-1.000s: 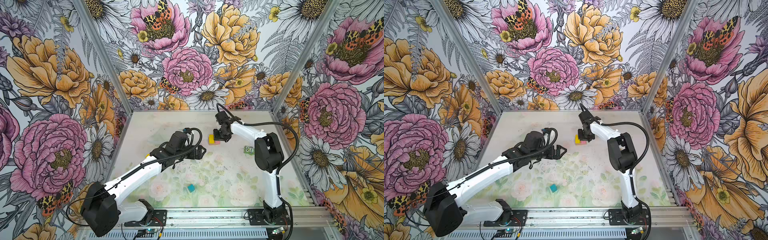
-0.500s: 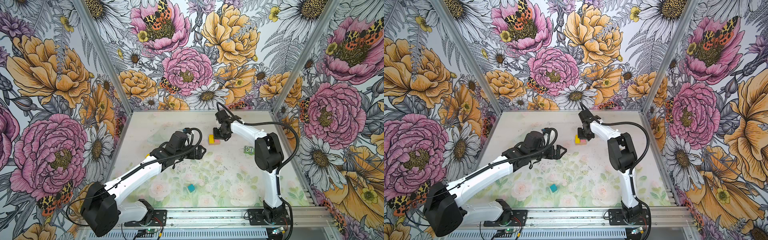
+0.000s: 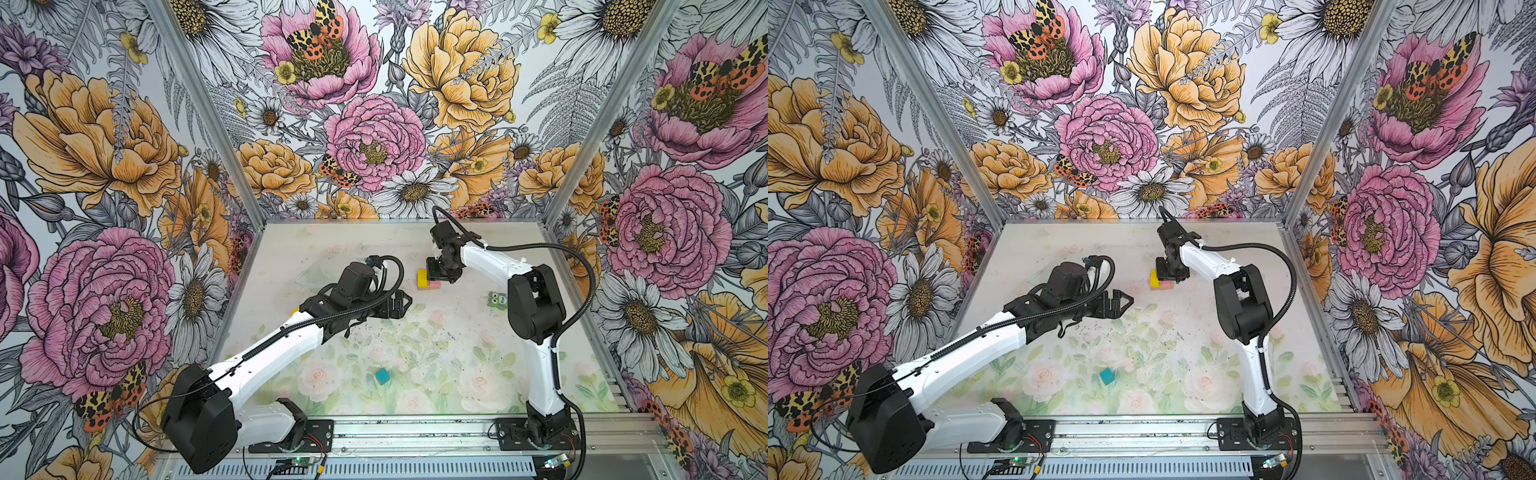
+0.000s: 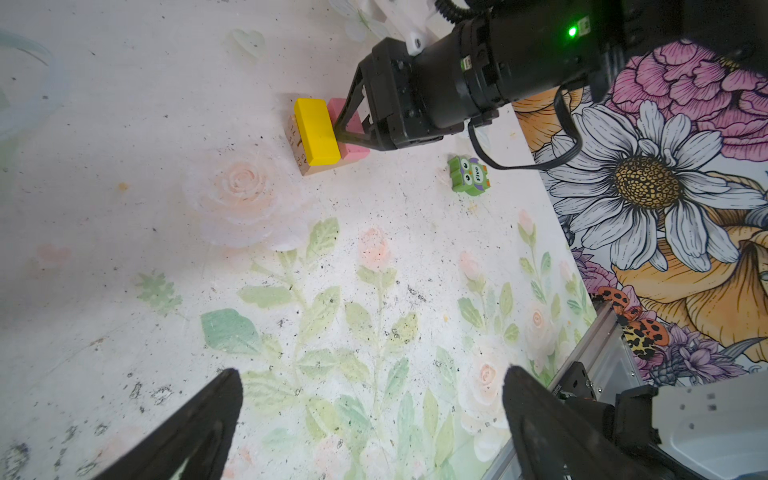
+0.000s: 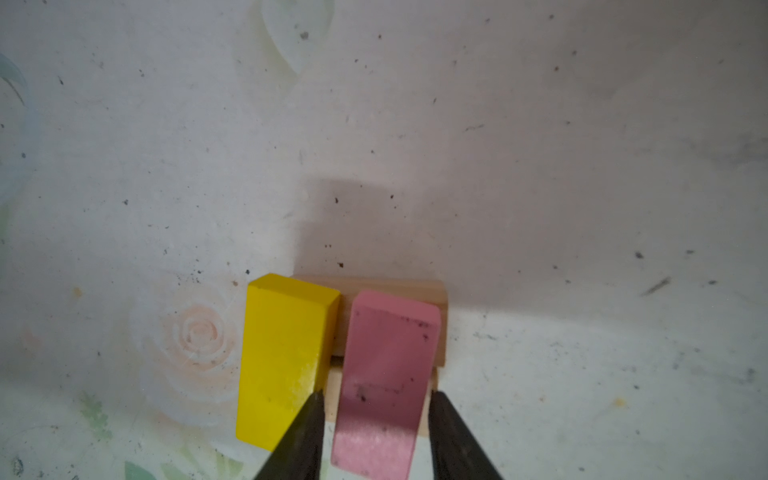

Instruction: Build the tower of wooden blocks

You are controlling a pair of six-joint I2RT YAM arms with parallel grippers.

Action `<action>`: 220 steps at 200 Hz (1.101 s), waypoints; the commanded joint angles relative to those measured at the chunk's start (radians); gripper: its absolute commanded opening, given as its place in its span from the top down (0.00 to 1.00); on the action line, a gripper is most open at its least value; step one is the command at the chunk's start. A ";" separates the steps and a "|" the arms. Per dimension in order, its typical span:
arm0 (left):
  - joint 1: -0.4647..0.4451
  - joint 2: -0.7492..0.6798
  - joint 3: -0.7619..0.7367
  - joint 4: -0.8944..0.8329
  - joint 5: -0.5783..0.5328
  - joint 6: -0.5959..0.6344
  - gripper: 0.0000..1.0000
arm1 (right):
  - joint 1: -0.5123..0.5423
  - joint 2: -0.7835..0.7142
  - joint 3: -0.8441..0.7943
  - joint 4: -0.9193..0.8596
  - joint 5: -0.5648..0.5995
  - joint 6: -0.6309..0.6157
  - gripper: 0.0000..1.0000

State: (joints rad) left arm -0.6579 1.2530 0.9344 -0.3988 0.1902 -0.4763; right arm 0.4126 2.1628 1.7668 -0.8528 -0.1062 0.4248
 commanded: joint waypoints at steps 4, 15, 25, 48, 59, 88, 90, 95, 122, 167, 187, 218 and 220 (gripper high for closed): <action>0.006 -0.006 0.024 0.024 0.017 -0.016 0.01 | -0.008 0.002 0.028 -0.003 0.017 -0.005 0.55; 0.008 -0.004 0.026 0.025 0.017 -0.015 0.01 | -0.009 0.000 0.031 -0.003 0.019 -0.006 0.55; 0.005 -0.004 0.027 0.023 0.017 -0.015 0.01 | -0.011 -0.004 0.031 -0.005 0.022 -0.006 0.54; 0.007 -0.002 0.032 0.024 0.020 -0.015 0.01 | -0.017 -0.015 0.031 -0.010 0.031 -0.010 0.54; 0.007 -0.001 0.034 0.025 0.020 -0.015 0.01 | -0.021 -0.022 0.031 -0.015 0.035 -0.013 0.53; 0.005 -0.003 0.035 0.024 0.027 -0.016 0.01 | -0.024 -0.052 0.025 -0.025 0.047 -0.019 0.48; 0.003 -0.004 0.036 0.024 0.026 -0.016 0.01 | -0.024 -0.055 0.025 -0.025 0.047 -0.019 0.47; 0.004 -0.004 0.037 0.023 0.026 -0.016 0.01 | -0.024 -0.061 0.022 -0.025 0.048 -0.018 0.46; -0.002 -0.016 0.037 0.025 0.022 -0.016 0.01 | -0.020 -0.087 0.025 -0.026 0.031 -0.006 0.37; -0.006 -0.056 0.019 0.023 0.015 -0.017 0.01 | 0.006 -0.069 0.058 -0.045 0.026 0.022 0.11; -0.005 -0.083 0.003 0.021 0.007 -0.019 0.01 | 0.023 -0.051 0.077 -0.055 0.030 0.039 0.02; -0.002 -0.125 -0.021 0.010 -0.007 -0.019 0.01 | 0.044 -0.021 0.110 -0.081 0.069 0.053 0.00; -0.001 -0.129 -0.024 0.009 -0.007 -0.020 0.01 | 0.044 -0.019 0.111 -0.085 0.070 0.054 0.00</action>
State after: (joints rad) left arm -0.6579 1.1637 0.9405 -0.3981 0.1928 -0.4843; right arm 0.4427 2.1220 1.8297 -0.9081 -0.0711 0.4549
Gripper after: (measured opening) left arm 0.989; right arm 0.995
